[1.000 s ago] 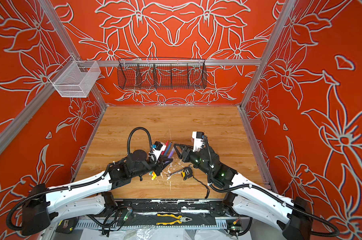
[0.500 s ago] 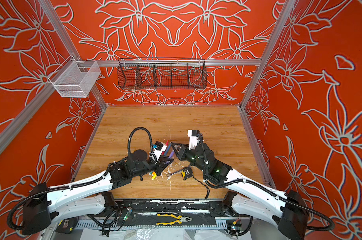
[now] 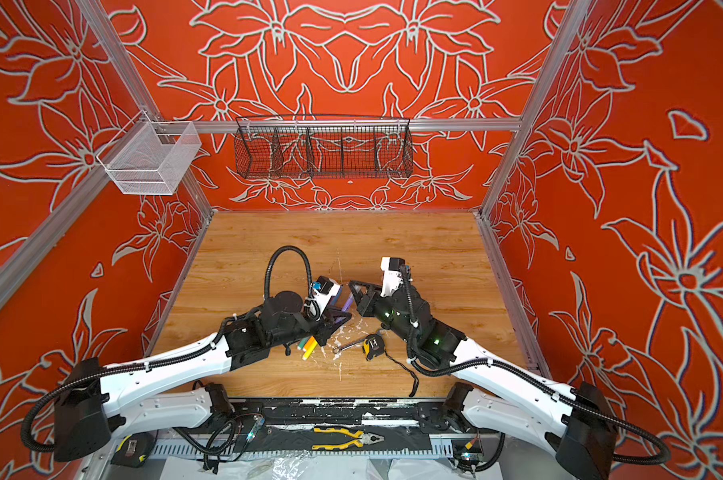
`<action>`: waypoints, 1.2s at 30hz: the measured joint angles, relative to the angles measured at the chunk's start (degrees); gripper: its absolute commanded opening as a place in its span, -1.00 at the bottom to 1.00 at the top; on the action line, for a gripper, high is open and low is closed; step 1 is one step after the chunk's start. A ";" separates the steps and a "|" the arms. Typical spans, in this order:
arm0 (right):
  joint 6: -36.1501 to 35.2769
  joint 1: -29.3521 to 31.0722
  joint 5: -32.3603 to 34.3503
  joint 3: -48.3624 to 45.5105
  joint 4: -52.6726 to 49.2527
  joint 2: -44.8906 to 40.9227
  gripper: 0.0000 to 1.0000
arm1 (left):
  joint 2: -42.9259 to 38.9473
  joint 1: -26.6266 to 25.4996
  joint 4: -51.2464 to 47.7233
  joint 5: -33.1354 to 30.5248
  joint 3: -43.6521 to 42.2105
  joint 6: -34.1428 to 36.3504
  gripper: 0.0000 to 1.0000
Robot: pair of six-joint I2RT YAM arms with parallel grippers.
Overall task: Insert the pens into the pen caps
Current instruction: 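Press the cap down onto the purple marker with the right gripper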
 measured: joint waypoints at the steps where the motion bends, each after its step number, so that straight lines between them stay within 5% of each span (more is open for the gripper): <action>1: -0.07 0.00 0.61 -0.02 0.11 -0.28 -1.00 | 0.48 0.02 -0.81 0.00 1.07 -0.02 -1.00; 22: 0.44 1.31 6.16 -1.73 8.41 -0.09 -1.00 | 2.32 1.64 -8.68 -0.33 9.05 2.89 -1.00; 36: 0.76 2.01 10.84 -1.16 14.19 3.21 -1.00 | 4.90 6.58 -13.11 6.01 14.47 5.20 -1.00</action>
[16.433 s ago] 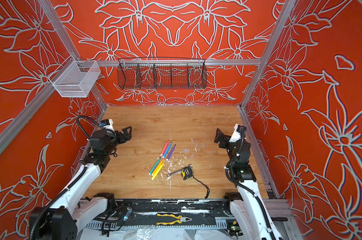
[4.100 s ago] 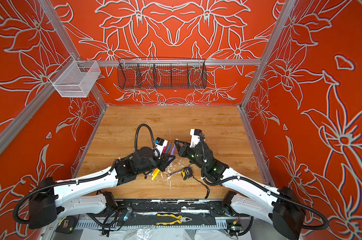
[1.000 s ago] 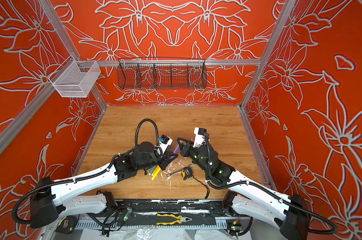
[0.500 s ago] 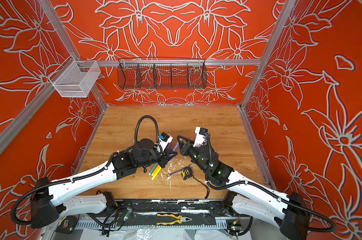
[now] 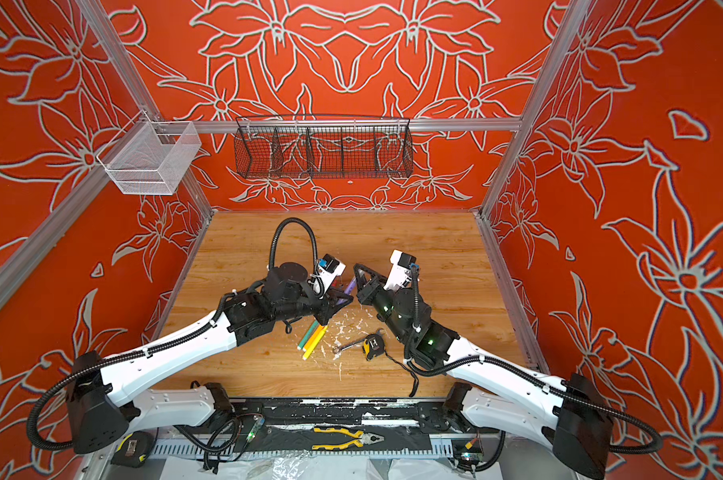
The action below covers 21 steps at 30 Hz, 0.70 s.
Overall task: Insert the pens into the pen caps
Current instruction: 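Press the cap down onto the purple marker with the right gripper, then open the right gripper and withdraw it while the left lowers the capped marker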
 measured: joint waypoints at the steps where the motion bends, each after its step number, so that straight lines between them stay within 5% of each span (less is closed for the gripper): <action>1: 0.07 0.09 0.17 0.09 0.28 0.13 -1.00 | 0.00 0.35 -0.07 0.50 0.46 0.20 -1.00; 18: 0.15 1.07 2.86 2.21 4.72 3.67 -0.98 | -0.02 3.41 -2.38 3.15 3.23 3.13 -1.00; 21: -0.44 1.79 3.48 2.43 2.19 2.69 -0.56 | -0.87 3.50 -0.63 3.91 1.11 3.87 -1.00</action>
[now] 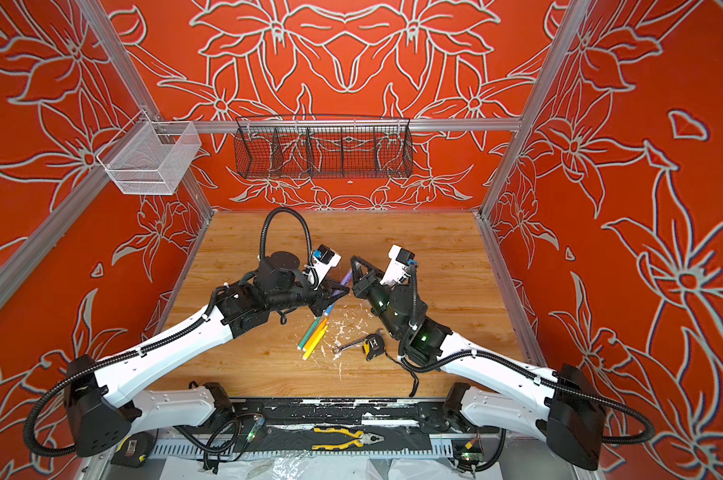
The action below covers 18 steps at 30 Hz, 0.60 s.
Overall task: Insert the pens into the pen caps
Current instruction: 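Open the right gripper and withdraw it while the left lowers the capped marker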
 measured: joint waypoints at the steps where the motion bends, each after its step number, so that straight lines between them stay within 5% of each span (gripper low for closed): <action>1: -0.39 0.35 0.09 0.37 -2.12 -0.63 -0.37 | -0.63 0.00 0.98 0.26 -1.53 0.46 -1.00; 8: -5.81 3.69 -2.25 0.55 -26.14 -11.87 0.39 | -6.32 6.80 11.98 -17.22 -9.81 -3.69 -1.00; 18: -15.96 1.81 16.48 -0.96 -41.79 -28.28 0.92 | -6.03 8.00 -0.04 -29.73 -18.40 -13.77 -1.00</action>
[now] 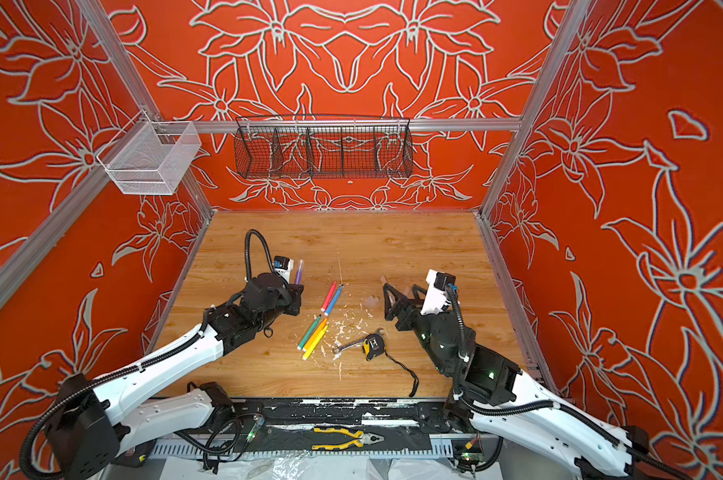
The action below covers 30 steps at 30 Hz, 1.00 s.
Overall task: Insert the pens into the pen caps
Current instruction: 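Open the right gripper and withdraw it while the left lowers the capped marker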
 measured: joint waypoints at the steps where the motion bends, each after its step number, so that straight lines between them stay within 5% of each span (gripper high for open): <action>1: -0.83 -0.66 2.23 -0.35 -1.33 -0.02 0.93 | 0.81 0.57 -1.05 -0.37 -0.17 -1.01 -1.00; 6: -3.98 -8.52 8.52 -4.55 -5.20 0.24 0.96 | 5.92 2.84 -3.58 -0.83 -0.37 -5.73 -1.00; 14: -4.68 -27.50 4.85 -11.32 -4.63 10.97 0.88 | 21.00 4.76 -9.51 -1.42 5.31 -10.78 -1.00; 23: -4.15 -29.70 3.39 -11.32 -1.38 18.91 0.82 | 29.18 5.25 -12.35 -3.23 9.07 -11.93 -1.00; 30: -3.15 -29.70 3.30 -11.02 -1.14 20.55 0.80 | 29.64 5.99 -13.44 -3.54 9.31 -12.09 -0.74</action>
